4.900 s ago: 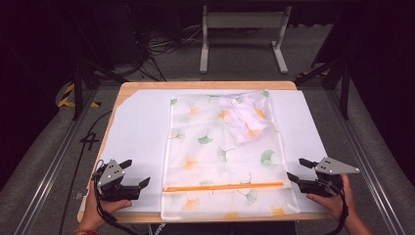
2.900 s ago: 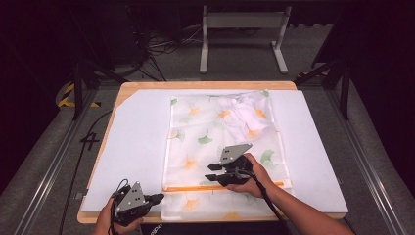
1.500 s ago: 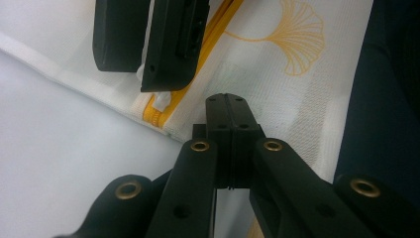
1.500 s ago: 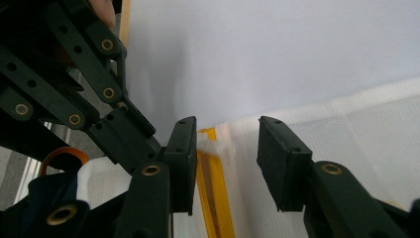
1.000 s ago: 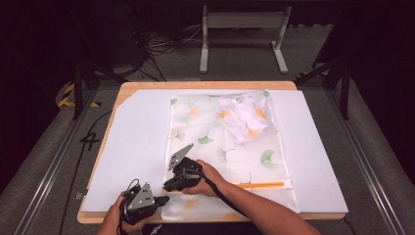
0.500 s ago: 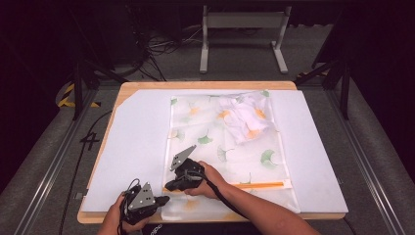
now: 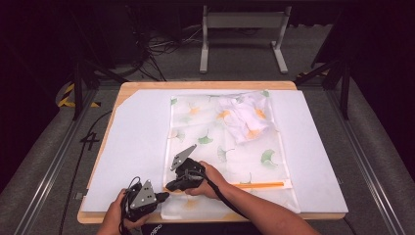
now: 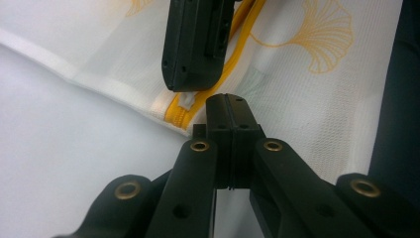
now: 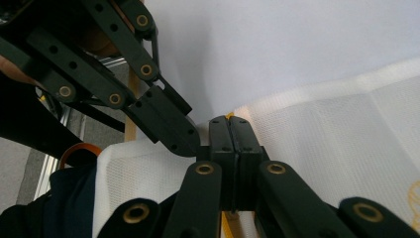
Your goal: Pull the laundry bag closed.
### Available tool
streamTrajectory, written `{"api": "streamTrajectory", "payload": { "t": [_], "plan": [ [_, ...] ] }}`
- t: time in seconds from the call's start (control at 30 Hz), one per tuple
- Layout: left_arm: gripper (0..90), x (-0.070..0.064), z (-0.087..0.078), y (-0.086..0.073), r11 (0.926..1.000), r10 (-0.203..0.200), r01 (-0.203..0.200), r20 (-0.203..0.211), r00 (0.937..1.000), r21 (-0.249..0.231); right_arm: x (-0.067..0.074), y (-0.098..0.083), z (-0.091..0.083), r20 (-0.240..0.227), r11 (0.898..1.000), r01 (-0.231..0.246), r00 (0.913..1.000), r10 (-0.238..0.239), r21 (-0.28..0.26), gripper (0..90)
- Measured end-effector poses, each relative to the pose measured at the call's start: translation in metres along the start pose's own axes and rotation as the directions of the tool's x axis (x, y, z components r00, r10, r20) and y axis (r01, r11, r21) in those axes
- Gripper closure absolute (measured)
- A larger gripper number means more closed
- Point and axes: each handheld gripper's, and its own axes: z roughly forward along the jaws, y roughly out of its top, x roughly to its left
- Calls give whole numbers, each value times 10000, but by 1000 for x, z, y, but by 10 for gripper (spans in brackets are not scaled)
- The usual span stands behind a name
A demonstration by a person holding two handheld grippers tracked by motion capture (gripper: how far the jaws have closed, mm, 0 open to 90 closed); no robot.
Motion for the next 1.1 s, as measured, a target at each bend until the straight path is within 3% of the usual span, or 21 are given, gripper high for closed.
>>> {"api": "streamTrajectory", "payload": {
  "t": [0.6,1.1],
  "plan": [
    [900,2,1,-1,9978,-658,657,156,9977,50,6,-6,-8,438,9993,264,9987,-275,261,900],
    [900,4,1,-2,9973,-735,736,275,9969,-38,8,-15,-16,653,9995,232,9976,-245,214,900]
  ]
}}
